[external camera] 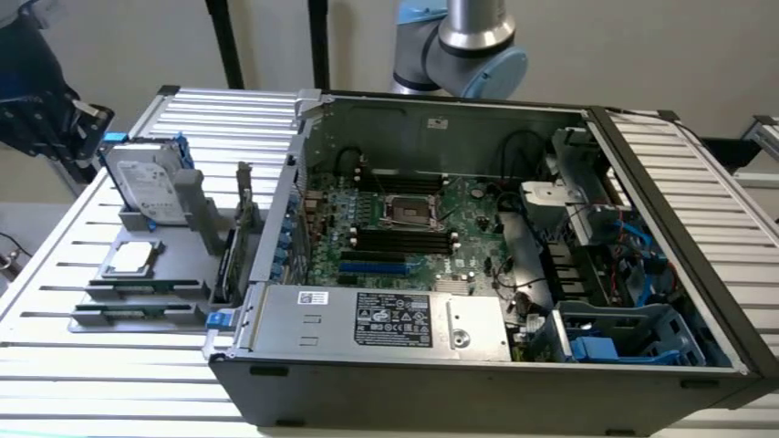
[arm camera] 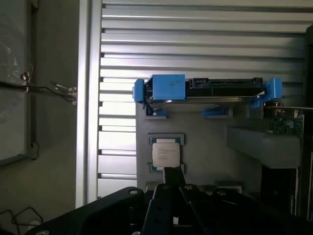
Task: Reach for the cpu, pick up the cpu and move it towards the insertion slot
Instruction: 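Pick up the cpu and move it towards the insertion slot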
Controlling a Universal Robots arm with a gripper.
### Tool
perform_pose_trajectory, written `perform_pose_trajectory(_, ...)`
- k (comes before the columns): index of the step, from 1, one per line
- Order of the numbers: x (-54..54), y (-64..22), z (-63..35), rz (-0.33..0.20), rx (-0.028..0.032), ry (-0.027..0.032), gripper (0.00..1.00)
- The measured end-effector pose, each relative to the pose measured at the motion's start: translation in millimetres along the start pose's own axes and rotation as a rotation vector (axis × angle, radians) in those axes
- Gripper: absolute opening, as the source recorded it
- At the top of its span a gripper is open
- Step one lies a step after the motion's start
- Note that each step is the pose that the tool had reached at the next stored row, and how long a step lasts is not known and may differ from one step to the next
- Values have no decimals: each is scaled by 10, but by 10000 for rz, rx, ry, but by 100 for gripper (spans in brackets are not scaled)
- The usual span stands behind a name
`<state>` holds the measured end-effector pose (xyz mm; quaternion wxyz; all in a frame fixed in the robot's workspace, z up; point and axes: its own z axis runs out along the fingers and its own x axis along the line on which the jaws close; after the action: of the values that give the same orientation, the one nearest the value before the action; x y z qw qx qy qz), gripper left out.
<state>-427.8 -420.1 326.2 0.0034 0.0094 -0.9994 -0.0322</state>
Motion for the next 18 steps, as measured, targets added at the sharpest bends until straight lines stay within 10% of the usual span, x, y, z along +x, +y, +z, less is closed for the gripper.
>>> perform_pose_trajectory(9,14,-20,5,-7,11,19,12)
perform_pose_trajectory(18,14,-20,5,-6,11,19,47)
